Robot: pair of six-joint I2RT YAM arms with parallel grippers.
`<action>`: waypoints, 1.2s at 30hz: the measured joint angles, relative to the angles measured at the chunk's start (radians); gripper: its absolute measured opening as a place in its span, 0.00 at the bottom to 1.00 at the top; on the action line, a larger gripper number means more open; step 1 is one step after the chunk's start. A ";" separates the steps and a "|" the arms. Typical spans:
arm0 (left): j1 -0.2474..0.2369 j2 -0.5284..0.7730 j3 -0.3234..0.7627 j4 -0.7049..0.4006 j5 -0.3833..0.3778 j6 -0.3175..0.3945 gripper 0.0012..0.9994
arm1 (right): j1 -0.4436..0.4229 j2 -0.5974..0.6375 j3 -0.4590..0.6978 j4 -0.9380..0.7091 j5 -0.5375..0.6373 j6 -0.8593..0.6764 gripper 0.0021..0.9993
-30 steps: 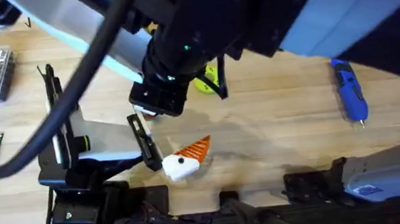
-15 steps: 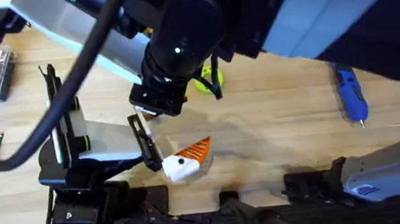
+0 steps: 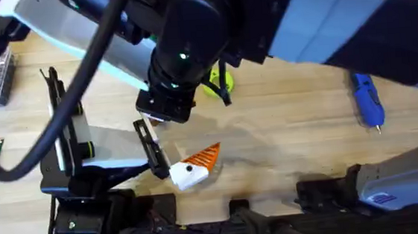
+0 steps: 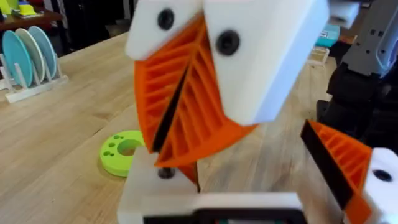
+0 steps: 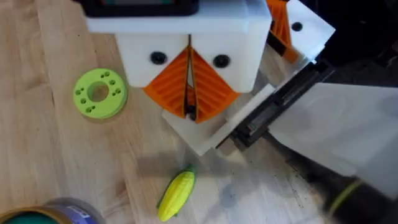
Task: Pick up the gripper from the table and insert it into the empty holder that is missing its gripper. Then pick up a screw, insert it into the mounting hole, and use the screwdriver to tighten it. Finally, clean up the table by picking up the vegetable and placing it into the bucket.
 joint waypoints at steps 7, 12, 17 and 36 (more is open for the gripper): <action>-0.003 0.000 0.000 -0.003 0.011 -0.001 0.99 | 0.000 0.000 0.000 -0.030 -0.012 0.000 0.00; -0.003 0.000 0.000 -0.004 0.011 -0.001 0.99 | 0.000 0.000 0.000 -0.029 -0.013 0.000 0.00; -0.003 0.000 0.000 -0.004 0.015 0.000 0.99 | -0.002 0.000 0.000 -0.028 -0.035 0.000 0.00; -0.003 0.000 0.000 -0.002 0.014 0.000 0.99 | -0.033 0.000 0.002 -0.040 -0.061 0.015 0.95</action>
